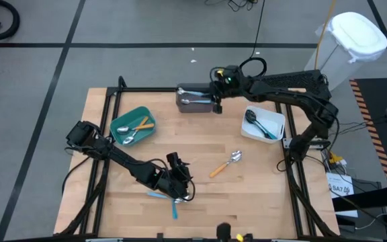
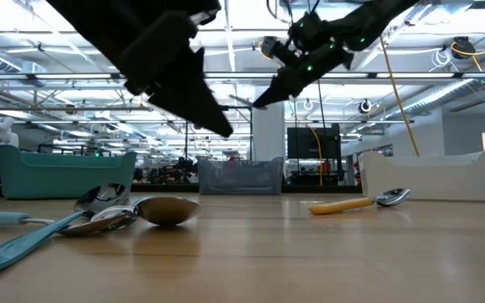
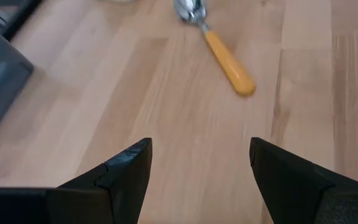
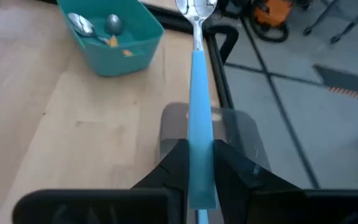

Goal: Sort silverware by color (type)
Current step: Put the light blue spoon into the black bin

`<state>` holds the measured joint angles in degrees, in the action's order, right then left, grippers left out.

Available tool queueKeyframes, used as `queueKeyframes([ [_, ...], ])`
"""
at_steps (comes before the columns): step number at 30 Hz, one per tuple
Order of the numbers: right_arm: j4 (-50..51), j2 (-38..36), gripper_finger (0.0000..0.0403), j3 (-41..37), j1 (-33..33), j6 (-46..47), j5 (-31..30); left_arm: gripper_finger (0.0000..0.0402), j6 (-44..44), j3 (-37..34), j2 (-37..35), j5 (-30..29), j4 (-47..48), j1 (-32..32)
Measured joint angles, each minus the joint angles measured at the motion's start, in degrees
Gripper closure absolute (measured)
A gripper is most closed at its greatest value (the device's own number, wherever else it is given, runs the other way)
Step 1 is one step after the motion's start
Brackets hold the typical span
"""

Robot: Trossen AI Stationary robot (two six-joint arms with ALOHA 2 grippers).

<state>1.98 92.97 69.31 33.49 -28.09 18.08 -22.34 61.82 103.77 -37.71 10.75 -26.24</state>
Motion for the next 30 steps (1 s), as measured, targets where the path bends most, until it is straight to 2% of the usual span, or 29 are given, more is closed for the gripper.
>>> queueKeyframes([
  [10, 3.4, 11.8, 0.0353, 7.2, 5.0, -0.1, 0.3, 0.0133, -9.4, 0.0, 0.0, 1.7, 11.5, -0.2],
  [21, 4.7, 17.4, 0.0352, 8.1, 7.0, -4.4, 0.2, 0.0133, -13.2, 0.0, 0.0, 0.8, 10.6, 1.9],
  [30, 5.2, 17.8, 0.0352, 8.1, 7.2, -5.6, 0.2, 0.0133, -14.4, 0.0, 0.0, 0.5, 8.2, 3.9],
])
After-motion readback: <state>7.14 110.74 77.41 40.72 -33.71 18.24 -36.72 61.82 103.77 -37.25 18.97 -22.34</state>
